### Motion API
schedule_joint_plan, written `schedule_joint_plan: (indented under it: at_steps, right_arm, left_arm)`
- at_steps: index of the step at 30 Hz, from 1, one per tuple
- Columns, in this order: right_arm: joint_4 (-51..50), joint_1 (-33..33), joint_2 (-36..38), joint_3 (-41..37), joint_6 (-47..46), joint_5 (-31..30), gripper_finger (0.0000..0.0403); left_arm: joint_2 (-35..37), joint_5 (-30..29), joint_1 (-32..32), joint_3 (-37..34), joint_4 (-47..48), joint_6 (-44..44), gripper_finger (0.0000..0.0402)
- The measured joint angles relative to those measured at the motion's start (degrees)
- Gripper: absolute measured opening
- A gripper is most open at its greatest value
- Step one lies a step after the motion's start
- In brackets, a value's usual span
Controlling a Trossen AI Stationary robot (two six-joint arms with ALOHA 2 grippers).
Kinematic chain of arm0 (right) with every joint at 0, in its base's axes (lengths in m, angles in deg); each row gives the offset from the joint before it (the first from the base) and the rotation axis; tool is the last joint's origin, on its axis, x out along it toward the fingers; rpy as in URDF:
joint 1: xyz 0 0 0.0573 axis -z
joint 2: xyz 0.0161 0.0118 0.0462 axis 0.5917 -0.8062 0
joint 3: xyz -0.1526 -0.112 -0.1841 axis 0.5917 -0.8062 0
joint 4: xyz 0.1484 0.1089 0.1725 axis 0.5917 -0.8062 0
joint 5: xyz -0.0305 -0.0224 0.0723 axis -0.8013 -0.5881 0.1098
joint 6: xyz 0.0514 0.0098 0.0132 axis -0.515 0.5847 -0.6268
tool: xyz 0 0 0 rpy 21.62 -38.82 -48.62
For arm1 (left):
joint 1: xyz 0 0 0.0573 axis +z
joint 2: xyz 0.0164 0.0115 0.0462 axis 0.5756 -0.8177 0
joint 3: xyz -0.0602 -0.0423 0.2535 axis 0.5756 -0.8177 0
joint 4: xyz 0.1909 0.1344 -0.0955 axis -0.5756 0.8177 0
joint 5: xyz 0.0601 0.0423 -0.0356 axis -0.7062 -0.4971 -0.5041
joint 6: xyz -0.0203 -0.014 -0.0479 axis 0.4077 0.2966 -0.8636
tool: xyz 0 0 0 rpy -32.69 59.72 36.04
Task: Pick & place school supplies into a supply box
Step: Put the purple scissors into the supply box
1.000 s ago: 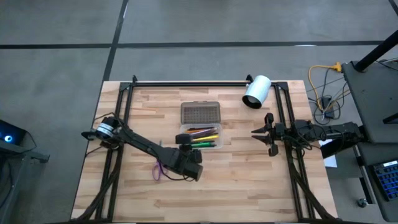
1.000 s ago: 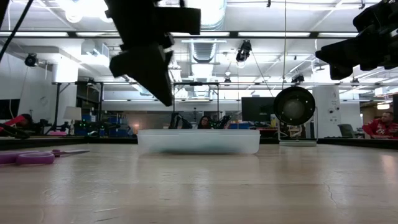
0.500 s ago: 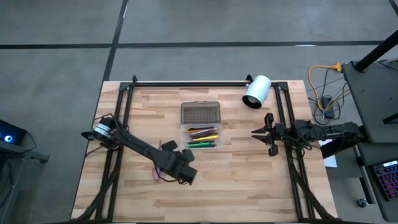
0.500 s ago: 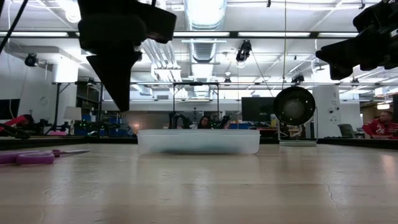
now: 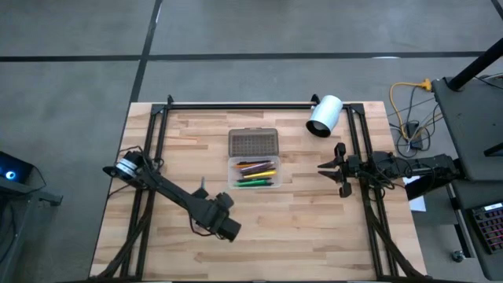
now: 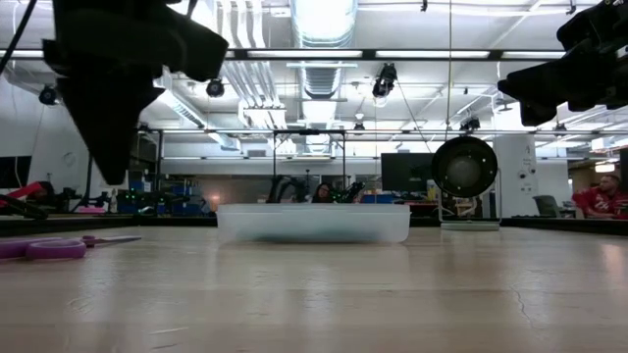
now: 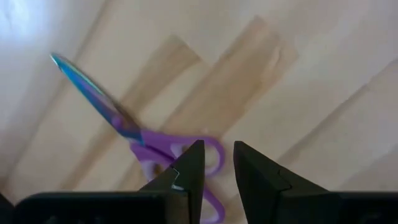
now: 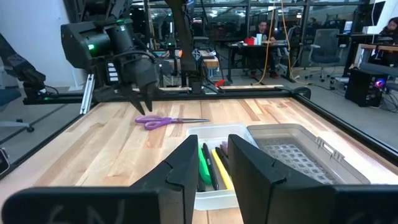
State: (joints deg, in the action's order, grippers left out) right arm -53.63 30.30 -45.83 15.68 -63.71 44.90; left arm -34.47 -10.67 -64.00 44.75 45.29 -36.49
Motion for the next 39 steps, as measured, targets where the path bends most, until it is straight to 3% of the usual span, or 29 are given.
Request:
schedule_joint_plan:
  at_steps: [18,29,39]
  right_arm:
    - [0.00,0.01,0.00,0.00,-0.01,0.00,0.0078]
    - [0.01,0.00,-0.02,0.00,0.00,0.00,0.0073]
    - [0.01,0.01,-0.02,0.00,-0.01,0.00,0.0074]
  left_arm:
    - [2.27,2.70,-0.47,-5.22,-0.73,-5.84,0.0070]
    - [6.12,7.96,-0.38,-16.82,-14.71,-7.56,0.0070]
    - [6.14,8.16,-0.38,-16.08,-15.50,-7.63,0.0070]
